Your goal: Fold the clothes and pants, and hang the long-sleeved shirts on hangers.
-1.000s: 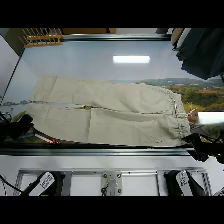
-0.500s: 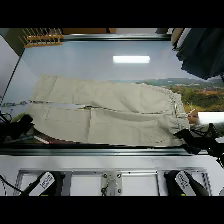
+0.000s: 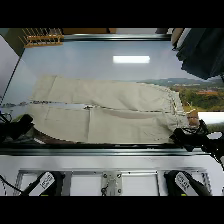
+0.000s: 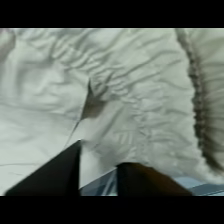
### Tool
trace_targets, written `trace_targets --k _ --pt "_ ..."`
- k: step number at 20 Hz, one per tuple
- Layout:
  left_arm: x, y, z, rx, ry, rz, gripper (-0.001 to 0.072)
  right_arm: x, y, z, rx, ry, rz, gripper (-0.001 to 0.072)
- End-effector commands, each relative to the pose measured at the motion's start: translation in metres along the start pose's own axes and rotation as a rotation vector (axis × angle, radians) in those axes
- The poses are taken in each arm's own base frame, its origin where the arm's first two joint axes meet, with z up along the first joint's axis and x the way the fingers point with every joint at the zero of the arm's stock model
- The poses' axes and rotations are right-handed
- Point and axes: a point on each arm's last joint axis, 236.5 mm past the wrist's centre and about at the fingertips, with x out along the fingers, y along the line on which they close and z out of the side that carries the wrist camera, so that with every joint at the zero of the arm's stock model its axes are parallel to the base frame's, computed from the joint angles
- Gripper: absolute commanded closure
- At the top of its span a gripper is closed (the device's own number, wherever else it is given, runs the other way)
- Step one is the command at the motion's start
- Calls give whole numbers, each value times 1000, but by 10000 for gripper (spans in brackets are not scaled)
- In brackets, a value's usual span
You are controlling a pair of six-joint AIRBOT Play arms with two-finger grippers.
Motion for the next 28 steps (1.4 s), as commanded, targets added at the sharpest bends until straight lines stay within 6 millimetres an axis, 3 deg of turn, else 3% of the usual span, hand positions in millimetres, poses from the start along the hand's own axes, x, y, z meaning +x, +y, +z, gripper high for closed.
trace_targets --k 1,2,4,7,9,12,16,21,23,28 --pt "0 0 0 1 0 1 703 1 2 -1 -13 4 1 607" --pt "0 0 0 1 0 1 703 0 3 1 -18 -3 0 693" --pt "-2 -1 2 4 -2 -1 703 -9 7 7 -41 -31 1 699" --pt "-16 -12 11 34 10 -19 703 -38 13 12 -140 -34 -35 700" --pt "-36 -23 14 84 27 -33 704 -64 6 5 -213 6 -114 699" --pt "-76 -22 5 164 15 22 704 -104 -10 -18 -281 97 -230 699" --pt "-117 -22 -18 181 0 67 705 -132 -11 -39 -242 142 -271 700" --pt "-119 -50 -22 260 2 29 705 -158 5 -25 -227 106 -269 700" --pt "-115 -66 -3 277 9 15 705 -167 13 -10 -216 76 -267 700" --pt "-100 -128 71 365 -45 -36 705 -171 33 23 -230 83 -257 700"
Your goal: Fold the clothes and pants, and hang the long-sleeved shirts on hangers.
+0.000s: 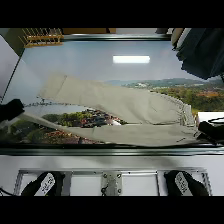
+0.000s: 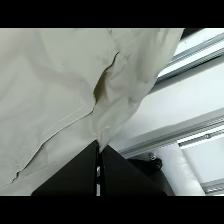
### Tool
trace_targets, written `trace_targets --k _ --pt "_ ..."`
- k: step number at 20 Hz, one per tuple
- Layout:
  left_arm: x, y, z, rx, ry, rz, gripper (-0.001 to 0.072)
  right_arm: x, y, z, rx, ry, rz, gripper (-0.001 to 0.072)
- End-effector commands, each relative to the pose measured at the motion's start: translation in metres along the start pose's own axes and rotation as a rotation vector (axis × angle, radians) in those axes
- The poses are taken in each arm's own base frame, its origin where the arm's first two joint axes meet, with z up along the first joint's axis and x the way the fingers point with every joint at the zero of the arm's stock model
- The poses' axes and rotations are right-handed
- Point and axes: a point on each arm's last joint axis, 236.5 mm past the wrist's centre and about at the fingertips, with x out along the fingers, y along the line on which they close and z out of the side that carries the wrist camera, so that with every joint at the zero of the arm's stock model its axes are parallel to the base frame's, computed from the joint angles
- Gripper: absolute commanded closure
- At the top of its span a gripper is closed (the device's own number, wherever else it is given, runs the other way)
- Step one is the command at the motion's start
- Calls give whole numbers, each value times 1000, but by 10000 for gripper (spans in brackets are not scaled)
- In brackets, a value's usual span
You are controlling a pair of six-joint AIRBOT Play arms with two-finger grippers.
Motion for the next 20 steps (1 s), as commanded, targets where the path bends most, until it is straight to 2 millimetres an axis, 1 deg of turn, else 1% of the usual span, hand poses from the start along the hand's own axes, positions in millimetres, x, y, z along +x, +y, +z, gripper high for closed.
trace_targets --k 1,3,6,8,10,11,13,16,18,19,20 --pt "18 -32 58 69 -25 -37 704 -4 11 24 -21 20 4 699" --pt "33 -53 86 100 -29 -59 704 -1 19 40 -38 39 2 700" --pt "59 -74 124 113 -40 -80 704 5 33 71 -49 33 2 700" --pt "76 -81 141 118 -45 -88 704 8 40 94 -38 12 4 700" --pt "96 -86 153 126 -37 -93 704 11 43 113 -21 -9 8 699" --pt "105 -90 157 133 -32 -96 704 12 47 122 -20 -21 19 700" --pt "122 -91 165 121 -23 -100 704 17 50 136 -8 -38 25 700" --pt "144 -93 170 101 0 -103 704 26 54 155 11 -76 41 700" --pt "154 -95 169 92 -1 -109 704 31 56 163 14 -97 48 700" --pt "156 -94 166 85 4 -107 704 33 57 164 8 -96 47 700" --pt "154 -93 165 86 6 -104 704 33 59 163 3 -94 47 699"
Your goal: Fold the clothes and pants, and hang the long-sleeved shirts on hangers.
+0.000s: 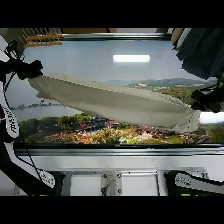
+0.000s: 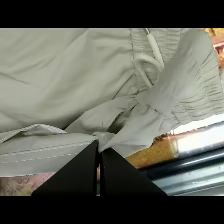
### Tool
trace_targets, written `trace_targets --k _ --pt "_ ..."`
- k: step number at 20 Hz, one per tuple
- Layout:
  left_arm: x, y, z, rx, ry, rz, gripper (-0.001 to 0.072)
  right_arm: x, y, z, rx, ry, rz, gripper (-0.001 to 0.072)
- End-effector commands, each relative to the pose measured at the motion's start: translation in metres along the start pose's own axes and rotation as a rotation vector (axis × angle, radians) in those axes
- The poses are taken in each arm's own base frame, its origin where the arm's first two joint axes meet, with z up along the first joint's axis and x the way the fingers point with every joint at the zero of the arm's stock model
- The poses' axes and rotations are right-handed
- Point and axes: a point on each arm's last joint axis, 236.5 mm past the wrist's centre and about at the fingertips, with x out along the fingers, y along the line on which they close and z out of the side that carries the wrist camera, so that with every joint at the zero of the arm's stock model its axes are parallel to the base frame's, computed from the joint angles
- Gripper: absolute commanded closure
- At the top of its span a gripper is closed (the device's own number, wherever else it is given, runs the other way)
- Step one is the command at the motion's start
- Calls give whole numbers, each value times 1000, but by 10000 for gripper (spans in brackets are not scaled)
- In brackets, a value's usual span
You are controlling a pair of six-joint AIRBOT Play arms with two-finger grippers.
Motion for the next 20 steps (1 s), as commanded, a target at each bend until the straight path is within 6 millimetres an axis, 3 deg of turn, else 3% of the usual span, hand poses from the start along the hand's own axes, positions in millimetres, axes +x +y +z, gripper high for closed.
trace_targets --k 1,4,7,9,11,14,16,20 --pt "4 1 0 -8 -1 8 704 5 5 9 -3 -24 6 699" --pt "-48 9 8 36 -51 85 704 6 6 6 -5 -9 4 699" --pt "-114 27 -1 80 -55 223 705 6 7 0 -20 11 2 699" --pt "-139 36 -9 53 -77 239 704 7 9 0 -27 12 -1 699" --pt "-141 48 -29 28 -40 252 704 7 9 0 -27 12 -1 699" --pt "-120 64 -53 -8 22 256 704 7 10 -1 -37 13 -1 699" --pt "-100 68 -47 -2 -7 252 704 7 12 -1 -43 15 0 699" --pt "-61 53 -16 46 -62 229 704 8 16 -3 -55 18 0 699"
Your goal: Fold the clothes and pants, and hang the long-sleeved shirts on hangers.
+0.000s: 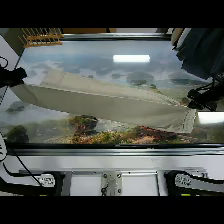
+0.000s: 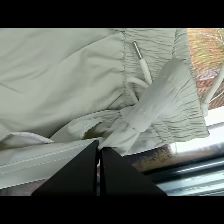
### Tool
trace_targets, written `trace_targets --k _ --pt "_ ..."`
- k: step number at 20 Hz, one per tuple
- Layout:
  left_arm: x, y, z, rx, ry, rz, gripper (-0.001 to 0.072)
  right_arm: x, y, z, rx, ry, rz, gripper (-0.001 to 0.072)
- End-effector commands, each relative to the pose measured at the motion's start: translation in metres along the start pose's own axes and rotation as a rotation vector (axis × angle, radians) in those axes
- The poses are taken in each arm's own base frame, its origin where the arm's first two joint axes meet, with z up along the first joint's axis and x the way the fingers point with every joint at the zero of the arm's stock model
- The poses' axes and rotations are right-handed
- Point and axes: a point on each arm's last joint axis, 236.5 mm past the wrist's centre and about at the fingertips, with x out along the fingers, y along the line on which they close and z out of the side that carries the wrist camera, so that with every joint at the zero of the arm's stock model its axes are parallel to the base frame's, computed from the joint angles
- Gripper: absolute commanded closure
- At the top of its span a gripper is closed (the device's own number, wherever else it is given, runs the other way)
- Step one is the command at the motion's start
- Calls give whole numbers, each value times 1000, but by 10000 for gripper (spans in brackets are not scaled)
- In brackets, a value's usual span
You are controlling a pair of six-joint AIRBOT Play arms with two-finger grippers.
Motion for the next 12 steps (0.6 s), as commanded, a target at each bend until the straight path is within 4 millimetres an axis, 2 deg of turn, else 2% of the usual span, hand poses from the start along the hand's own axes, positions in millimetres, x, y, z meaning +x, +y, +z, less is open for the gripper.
trace_targets --k 1,7,12 --pt "33 -19 22 31 -37 -20 704 0 4 -1 -10 3 5 699" --pt "86 -50 58 30 -74 -56 704 1 6 0 -15 -2 2 699" --pt "111 -76 70 -51 -152 -176 704 0 9 18 -4 -80 13 699"
